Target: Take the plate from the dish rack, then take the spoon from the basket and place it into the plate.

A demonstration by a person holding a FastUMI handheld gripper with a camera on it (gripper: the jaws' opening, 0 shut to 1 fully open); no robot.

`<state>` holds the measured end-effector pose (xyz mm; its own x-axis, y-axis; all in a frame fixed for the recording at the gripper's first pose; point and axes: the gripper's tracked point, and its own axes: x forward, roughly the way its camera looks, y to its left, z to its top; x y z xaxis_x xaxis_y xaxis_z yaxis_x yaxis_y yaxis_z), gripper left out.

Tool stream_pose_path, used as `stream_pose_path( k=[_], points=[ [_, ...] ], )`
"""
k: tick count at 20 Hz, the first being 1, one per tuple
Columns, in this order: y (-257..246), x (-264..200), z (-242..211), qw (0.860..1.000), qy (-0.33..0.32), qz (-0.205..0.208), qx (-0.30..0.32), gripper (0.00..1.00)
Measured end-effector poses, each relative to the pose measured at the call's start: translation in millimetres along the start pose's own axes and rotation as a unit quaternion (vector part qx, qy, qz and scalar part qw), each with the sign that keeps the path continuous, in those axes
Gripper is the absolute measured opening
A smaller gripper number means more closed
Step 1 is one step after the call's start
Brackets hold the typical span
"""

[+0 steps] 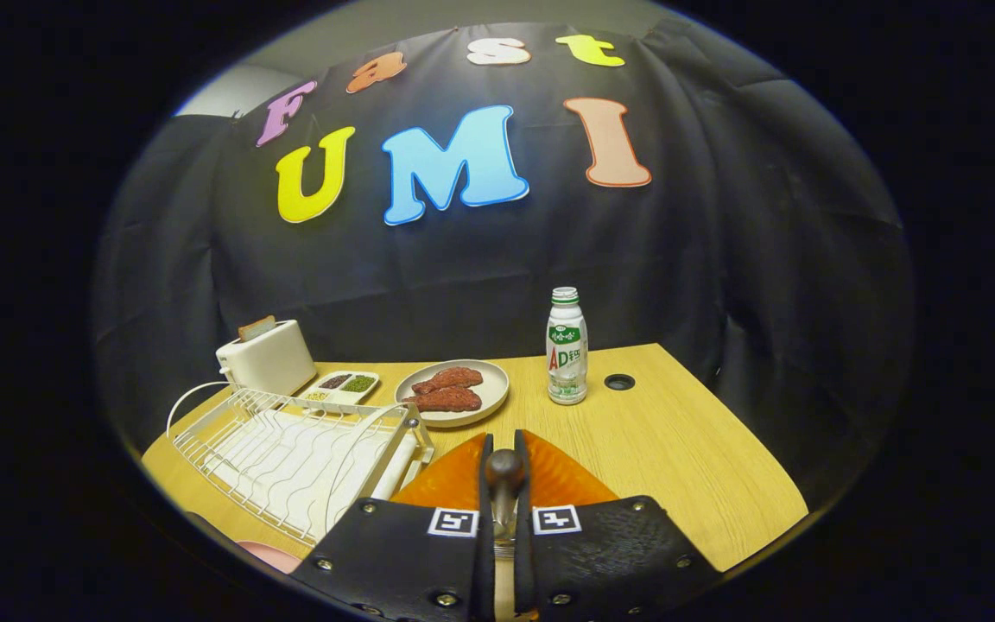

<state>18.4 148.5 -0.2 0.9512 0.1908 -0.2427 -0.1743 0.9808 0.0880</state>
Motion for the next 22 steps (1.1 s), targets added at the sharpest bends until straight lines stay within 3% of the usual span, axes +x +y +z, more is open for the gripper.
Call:
stream_pose_path(
  k=[14,22],
  points=[
    [14,-77,107,0.996,-0.068,-0.031,-0.053,0.08],
    [53,-128,109,0.996,-0.076,-0.015,-0.043,0.08]
  ],
)
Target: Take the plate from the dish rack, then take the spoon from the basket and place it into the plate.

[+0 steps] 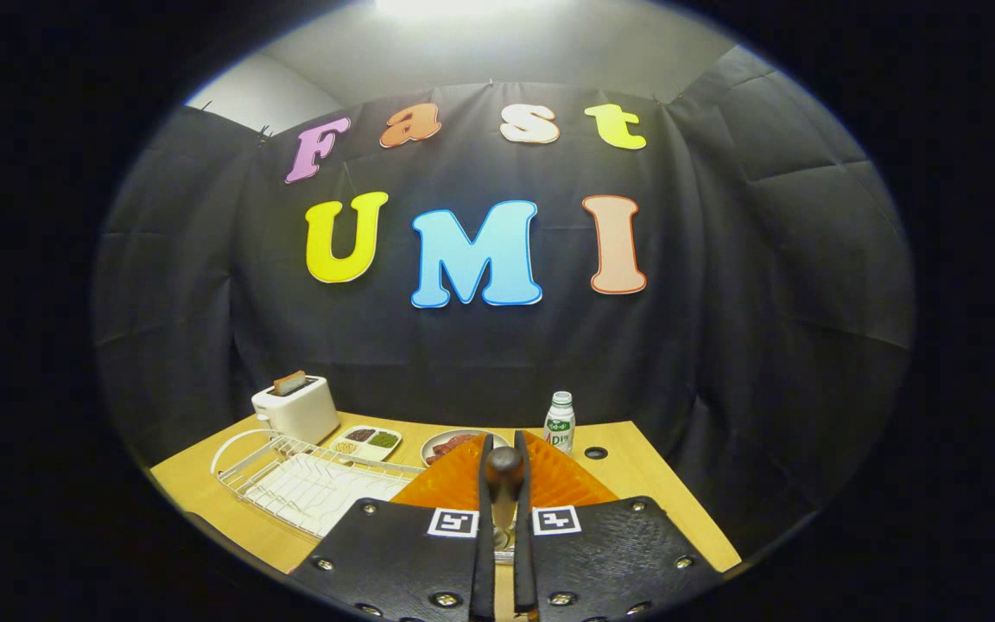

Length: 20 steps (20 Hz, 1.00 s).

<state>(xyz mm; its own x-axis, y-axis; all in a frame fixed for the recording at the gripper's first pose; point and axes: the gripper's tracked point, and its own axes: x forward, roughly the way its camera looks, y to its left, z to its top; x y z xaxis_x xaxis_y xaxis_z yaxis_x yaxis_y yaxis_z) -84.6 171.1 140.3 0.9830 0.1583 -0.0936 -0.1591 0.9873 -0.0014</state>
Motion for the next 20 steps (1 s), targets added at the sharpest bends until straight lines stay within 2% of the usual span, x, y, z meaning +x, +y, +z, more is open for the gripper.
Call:
stream_pose_path(
  k=[7,20],
  points=[
    [40,-39,-36,0.999,0.032,0.022,-0.016,0.09],
    [125,-55,-125,0.99,0.116,0.08,-0.004,0.09]
  ],
)
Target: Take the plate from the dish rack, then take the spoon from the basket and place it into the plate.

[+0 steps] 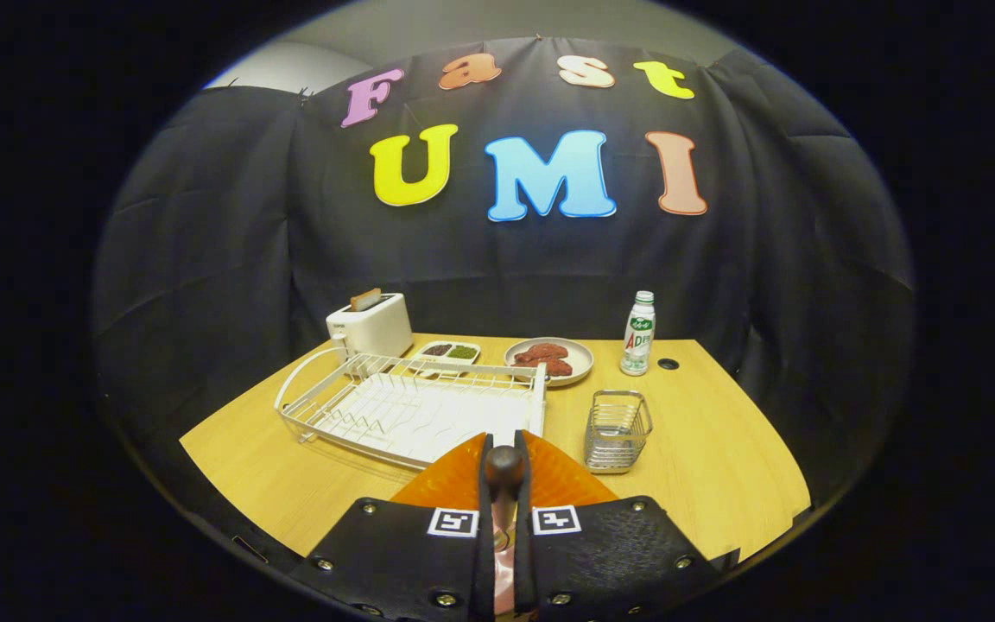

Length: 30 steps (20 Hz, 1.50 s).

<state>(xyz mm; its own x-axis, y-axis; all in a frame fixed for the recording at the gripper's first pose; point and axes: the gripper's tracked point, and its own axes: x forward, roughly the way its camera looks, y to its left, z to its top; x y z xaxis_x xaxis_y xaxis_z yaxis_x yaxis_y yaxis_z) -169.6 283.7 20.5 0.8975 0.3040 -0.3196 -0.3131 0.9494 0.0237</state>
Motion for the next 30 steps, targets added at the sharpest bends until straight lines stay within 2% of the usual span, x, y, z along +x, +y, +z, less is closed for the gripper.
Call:
stream_pose_path(
  k=[10,15,19,26,30],
  points=[
    [77,32,-37,0.997,0.034,0.063,0.023,0.09],
    [97,42,-47,0.996,0.034,0.081,0.026,0.09],
    [94,39,-51,0.996,0.043,0.08,0.007,0.08],
    [72,22,-34,0.997,0.023,0.068,-0.012,0.28],
    [57,17,-15,0.998,0.007,0.06,-0.014,0.28]
  ],
)
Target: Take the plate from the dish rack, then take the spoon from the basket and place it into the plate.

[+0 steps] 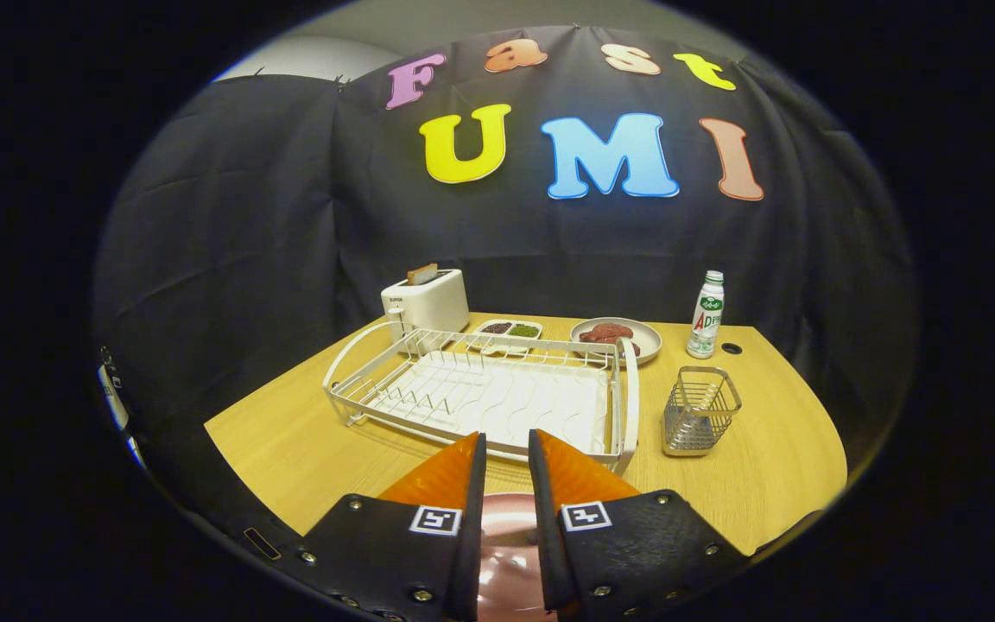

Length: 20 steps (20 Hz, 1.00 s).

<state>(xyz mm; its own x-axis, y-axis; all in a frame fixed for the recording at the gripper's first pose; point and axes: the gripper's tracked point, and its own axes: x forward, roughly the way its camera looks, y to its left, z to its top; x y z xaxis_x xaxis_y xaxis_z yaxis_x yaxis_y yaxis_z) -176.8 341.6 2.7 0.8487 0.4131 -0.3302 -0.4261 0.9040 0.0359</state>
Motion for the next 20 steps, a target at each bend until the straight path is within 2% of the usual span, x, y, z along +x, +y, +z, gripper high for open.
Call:
stream_pose_path(
  k=[4,8,13,17,19,20],
  points=[
    [-21,-11,31,0.999,-0.029,-0.02,-0.012,0.28],
    [-57,-33,81,0.994,-0.083,-0.062,-0.02,0.28],
    [-103,-59,138,0.985,-0.139,-0.099,0.02,0.28],
    [-138,-73,158,0.979,-0.159,-0.127,0.024,0.28],
    [-155,-76,158,0.976,-0.16,-0.143,0.02,0.32],
    [-157,-76,157,0.977,-0.161,-0.137,0.022,0.33]
  ],
)
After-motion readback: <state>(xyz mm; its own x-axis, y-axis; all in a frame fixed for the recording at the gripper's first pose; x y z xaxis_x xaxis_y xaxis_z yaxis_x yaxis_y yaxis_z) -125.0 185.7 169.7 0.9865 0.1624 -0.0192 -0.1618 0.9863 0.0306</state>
